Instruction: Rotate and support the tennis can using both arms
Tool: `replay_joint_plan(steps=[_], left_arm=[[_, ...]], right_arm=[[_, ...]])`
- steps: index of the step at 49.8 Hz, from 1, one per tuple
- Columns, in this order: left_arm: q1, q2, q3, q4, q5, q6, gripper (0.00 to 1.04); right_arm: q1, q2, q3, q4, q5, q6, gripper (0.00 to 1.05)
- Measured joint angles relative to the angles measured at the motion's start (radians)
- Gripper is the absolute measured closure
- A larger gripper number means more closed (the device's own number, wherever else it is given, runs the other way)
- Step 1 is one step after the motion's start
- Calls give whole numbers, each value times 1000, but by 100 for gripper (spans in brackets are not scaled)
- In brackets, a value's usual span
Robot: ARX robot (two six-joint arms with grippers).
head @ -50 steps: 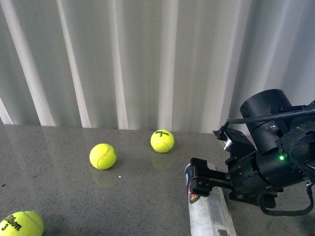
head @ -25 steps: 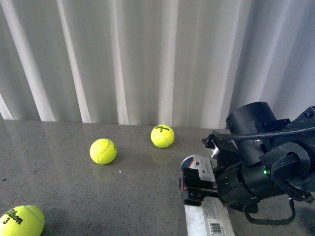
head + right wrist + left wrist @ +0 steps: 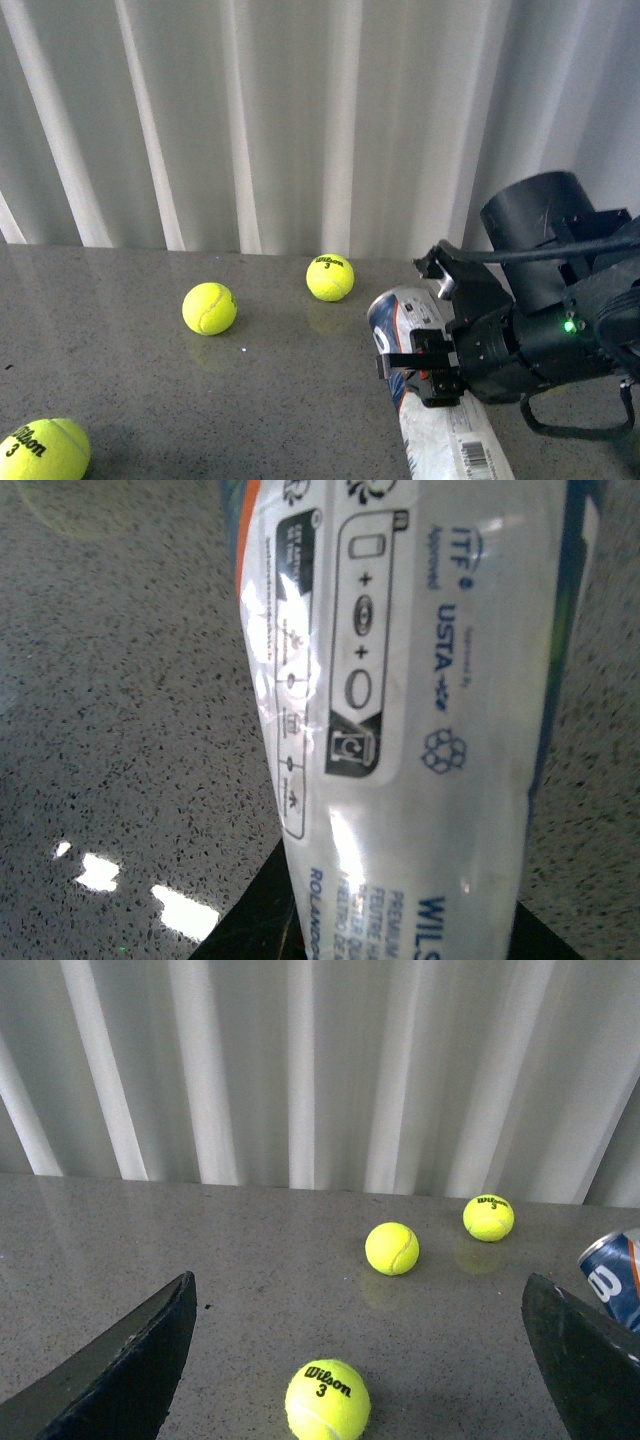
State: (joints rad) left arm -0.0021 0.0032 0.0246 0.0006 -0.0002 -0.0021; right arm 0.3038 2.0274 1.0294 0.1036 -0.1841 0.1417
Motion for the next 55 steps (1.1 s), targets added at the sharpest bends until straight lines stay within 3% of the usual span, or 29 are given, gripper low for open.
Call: replay_joint_plan(steps=[12, 19, 24, 31, 42, 55], left_arm=[[0, 0, 0, 0, 0, 0, 7], [0, 0, 0, 0, 0, 0, 7], [0, 0, 0, 0, 0, 0, 7], [0, 0, 0, 0, 0, 0, 7], [0, 0, 0, 0, 0, 0, 7], [0, 0, 0, 0, 0, 0, 7]], right_arm=[[60, -127, -31, 7, 48, -424, 93], [66, -132, -89, 17, -45, -779, 85], [68, -134, -131, 20, -13, -1021, 93], [61, -115, -151, 50, 0, -1289, 92], [47, -61, -142, 99, -6, -1476, 94], [58, 16, -114, 161, -36, -1532, 96]])
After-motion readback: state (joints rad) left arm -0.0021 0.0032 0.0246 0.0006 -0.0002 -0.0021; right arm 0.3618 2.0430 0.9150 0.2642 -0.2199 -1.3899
